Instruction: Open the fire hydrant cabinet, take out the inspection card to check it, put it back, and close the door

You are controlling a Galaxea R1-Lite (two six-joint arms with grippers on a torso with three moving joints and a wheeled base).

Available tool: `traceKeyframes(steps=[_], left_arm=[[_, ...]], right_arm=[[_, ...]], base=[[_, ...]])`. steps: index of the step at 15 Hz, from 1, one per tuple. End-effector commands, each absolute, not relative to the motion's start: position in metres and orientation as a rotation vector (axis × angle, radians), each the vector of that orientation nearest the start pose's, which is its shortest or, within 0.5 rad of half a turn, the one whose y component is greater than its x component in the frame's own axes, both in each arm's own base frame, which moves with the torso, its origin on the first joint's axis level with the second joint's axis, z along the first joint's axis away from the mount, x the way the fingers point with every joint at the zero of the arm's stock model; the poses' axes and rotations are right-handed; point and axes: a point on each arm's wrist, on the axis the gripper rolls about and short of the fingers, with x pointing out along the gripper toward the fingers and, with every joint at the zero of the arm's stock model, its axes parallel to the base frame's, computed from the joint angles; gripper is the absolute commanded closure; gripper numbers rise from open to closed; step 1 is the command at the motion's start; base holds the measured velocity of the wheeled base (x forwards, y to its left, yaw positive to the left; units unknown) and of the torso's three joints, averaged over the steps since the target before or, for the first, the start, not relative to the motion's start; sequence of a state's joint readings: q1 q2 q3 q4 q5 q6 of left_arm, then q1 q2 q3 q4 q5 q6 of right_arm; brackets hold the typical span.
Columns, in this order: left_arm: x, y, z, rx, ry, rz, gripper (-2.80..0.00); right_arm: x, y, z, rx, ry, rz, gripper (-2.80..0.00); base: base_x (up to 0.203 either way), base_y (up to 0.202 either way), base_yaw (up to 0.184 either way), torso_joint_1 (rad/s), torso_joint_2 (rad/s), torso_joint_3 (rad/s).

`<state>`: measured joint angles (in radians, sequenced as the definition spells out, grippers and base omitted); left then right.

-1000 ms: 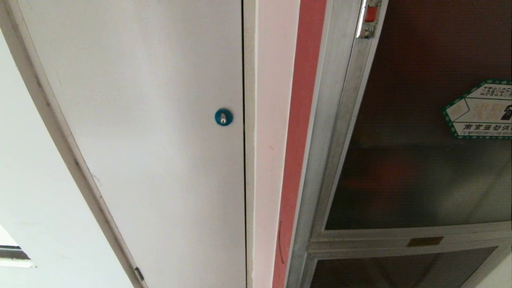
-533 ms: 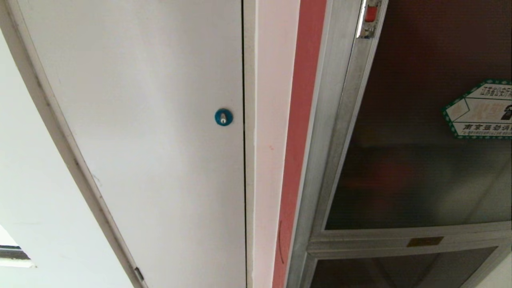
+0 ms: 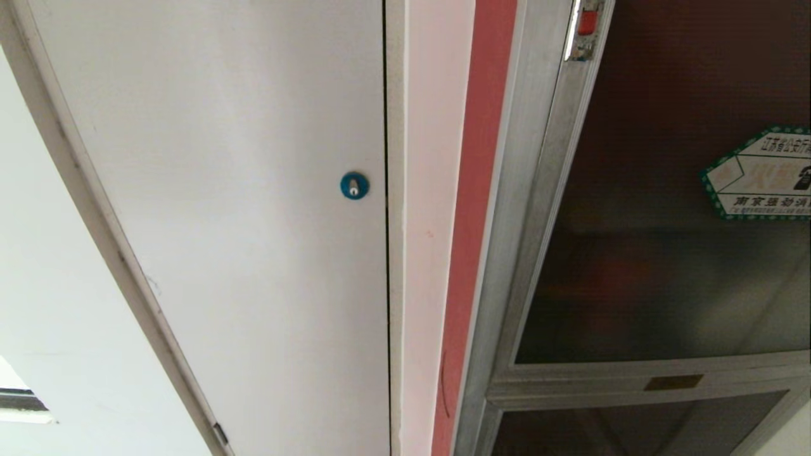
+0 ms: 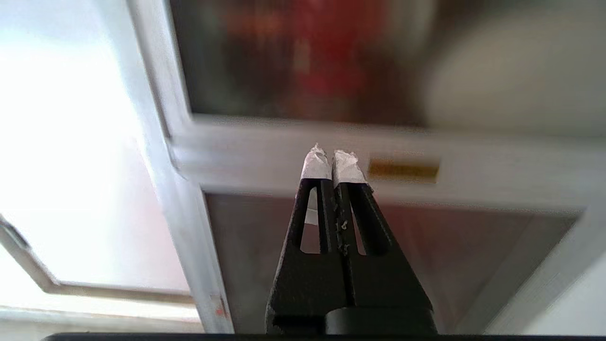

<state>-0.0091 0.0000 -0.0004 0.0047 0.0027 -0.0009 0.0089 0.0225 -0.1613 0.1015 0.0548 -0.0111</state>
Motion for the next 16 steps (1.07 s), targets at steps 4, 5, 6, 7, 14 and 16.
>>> traceKeyframes(steps=[4,5,6,7,14,16], left_arm=[[-0.023,0.0,0.075,-0.002,0.005,-0.006,0.0],[-0.023,0.0,0.075,-0.002,0.005,-0.006,0.0],[-0.023,0.0,0.075,-0.002,0.003,-0.006,0.0],[-0.023,0.0,0.075,-0.002,0.005,-0.006,0.0],[-0.023,0.0,0.075,-0.002,0.004,-0.006,0.0],[-0.023,0.0,0.075,-0.002,0.005,-0.006,0.0]], right_arm=[[-0.019,0.005,0.184,-0.005,0.038,0.231,0.0],[-0.008,0.006,0.205,-0.002,0.06,0.29,0.0],[0.006,0.007,0.223,0.004,0.085,0.342,0.0],[0.023,0.009,0.242,0.01,0.108,0.395,0.0],[0.151,0.038,0.339,0.027,0.157,0.769,0.0],[0.173,0.051,0.356,0.019,0.13,0.834,0.0]], base=[[0.0,0.0,0.0,0.0,0.0,0.0],[0.0,0.0,0.0,0.0,0.0,0.0],[0.0,0.0,0.0,0.0,0.0,0.0],[0.0,0.0,0.0,0.0,0.0,0.0],[0.0,0.0,0.0,0.0,0.0,0.0],[0.0,0.0,0.0,0.0,0.0,0.0]])
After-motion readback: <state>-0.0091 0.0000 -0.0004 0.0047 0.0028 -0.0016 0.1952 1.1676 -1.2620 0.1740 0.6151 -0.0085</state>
